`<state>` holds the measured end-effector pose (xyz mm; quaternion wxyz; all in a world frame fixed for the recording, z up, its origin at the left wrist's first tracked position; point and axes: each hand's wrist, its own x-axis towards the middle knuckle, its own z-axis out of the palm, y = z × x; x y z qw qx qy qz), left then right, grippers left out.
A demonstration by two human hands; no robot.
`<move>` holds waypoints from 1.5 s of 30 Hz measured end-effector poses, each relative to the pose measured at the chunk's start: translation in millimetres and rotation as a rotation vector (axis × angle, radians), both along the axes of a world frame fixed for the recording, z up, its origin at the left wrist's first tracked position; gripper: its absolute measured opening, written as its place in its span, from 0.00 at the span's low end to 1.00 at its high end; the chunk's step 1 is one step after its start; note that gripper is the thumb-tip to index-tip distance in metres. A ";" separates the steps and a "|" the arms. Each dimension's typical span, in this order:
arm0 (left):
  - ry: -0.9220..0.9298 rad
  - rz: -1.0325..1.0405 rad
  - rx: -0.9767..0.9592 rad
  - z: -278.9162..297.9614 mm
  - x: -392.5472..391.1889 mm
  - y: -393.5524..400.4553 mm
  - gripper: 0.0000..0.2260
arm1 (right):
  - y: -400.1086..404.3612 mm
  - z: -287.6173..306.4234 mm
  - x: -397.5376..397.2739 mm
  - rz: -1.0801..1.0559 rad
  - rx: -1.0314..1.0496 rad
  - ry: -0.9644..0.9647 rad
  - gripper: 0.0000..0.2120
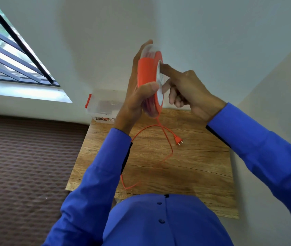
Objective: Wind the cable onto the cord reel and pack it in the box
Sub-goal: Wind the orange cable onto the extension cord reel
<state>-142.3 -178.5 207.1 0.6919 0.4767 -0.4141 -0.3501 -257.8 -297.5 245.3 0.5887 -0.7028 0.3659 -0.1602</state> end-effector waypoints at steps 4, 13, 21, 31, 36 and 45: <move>0.091 -0.048 -0.002 -1.8 -5.8 1.0 0.59 | 5.4 5.8 -5.5 0.067 -0.252 0.096 0.38; 0.379 -0.053 -0.097 0.2 4.9 12.9 0.40 | 12.5 -5.3 -24.2 0.457 -1.134 0.092 0.25; 0.516 -0.301 -0.113 -0.5 1.4 16.4 0.30 | 6.7 -1.4 -22.6 0.602 -1.498 0.085 0.22; 0.284 -0.129 -0.071 4.5 4.1 14.9 0.35 | 22.4 -3.2 -6.9 0.152 -0.833 -0.147 0.28; 0.070 -0.002 0.015 0.4 11.9 22.0 0.51 | 23.0 -1.3 -2.2 0.086 -0.671 -0.111 0.25; -0.030 0.008 0.006 -13.1 11.3 24.9 0.44 | 12.1 3.6 -1.8 0.132 0.216 0.156 0.34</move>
